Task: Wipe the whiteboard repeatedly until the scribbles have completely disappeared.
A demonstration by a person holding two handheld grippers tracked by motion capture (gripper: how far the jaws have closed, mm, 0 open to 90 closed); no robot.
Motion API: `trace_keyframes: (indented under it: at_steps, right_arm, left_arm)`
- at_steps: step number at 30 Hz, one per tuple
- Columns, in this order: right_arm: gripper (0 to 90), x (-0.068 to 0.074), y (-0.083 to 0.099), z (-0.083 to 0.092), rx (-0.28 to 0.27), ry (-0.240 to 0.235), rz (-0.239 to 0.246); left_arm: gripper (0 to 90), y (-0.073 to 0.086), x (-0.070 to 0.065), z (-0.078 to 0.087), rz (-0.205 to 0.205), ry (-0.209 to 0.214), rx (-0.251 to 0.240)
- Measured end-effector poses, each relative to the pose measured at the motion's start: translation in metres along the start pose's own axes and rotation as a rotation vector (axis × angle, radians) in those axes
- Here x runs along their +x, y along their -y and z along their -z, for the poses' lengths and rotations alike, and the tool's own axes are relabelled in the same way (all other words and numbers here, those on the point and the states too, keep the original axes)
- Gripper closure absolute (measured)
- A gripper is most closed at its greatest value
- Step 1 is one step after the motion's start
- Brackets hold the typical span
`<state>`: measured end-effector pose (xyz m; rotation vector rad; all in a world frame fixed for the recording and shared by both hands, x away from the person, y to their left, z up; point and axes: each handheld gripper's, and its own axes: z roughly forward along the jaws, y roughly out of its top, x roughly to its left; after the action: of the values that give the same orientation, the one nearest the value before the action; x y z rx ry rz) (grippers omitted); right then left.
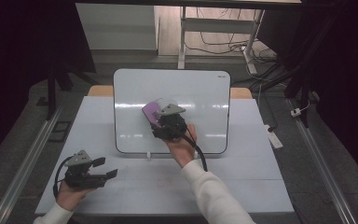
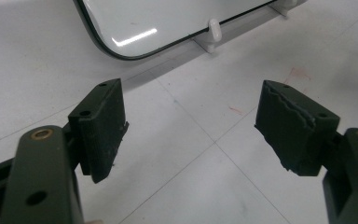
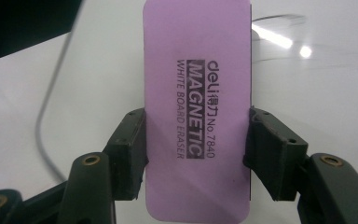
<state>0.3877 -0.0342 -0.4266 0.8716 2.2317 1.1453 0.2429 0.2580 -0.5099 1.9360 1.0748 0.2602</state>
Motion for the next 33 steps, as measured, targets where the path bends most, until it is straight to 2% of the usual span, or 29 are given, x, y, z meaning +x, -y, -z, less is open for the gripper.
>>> trace_keyframes:
  at_steps: [2,7,11,14,21,24,26,28,33]
  right_arm:
    - [41.2,-0.011,-0.003,0.005,-0.012,0.035,-0.016]
    - [41.2,-0.034,-0.014,0.014,-0.036,0.084,-0.059]
    - [41.3,-0.035,-0.025,0.011,-0.032,0.090,-0.064]
    - [41.3,-0.025,-0.029,0.005,-0.012,0.060,-0.045]
    - [41.4,0.028,-0.016,-0.020,0.070,-0.049,0.057]
    - [41.3,0.037,-0.011,-0.022,0.085,-0.054,0.090]
    - [41.3,0.032,-0.012,-0.019,0.095,-0.063,0.069]
    - [41.3,0.022,-0.013,-0.013,0.085,-0.026,0.067]
    - [41.2,-0.021,-0.011,0.010,0.040,0.054,-0.015]
  left_arm:
    - [25.3,0.000,0.000,0.000,0.000,0.000,0.000]
    - [25.2,0.000,0.000,0.000,-0.001,-0.002,-0.001]
    - [25.3,0.000,0.000,0.000,0.001,-0.002,-0.005]
    - [25.2,0.000,0.000,0.000,0.002,-0.002,-0.005]
    - [25.2,0.000,0.000,0.000,-0.003,-0.003,0.000]
    - [25.2,0.000,0.000,0.000,-0.003,-0.003,-0.001]
    - [25.2,0.000,0.000,0.000,-0.004,-0.003,0.000]
    - [25.2,0.000,0.000,0.000,-0.003,-0.002,-0.003]
    - [25.2,0.000,0.000,0.000,-0.003,-0.003,-0.003]
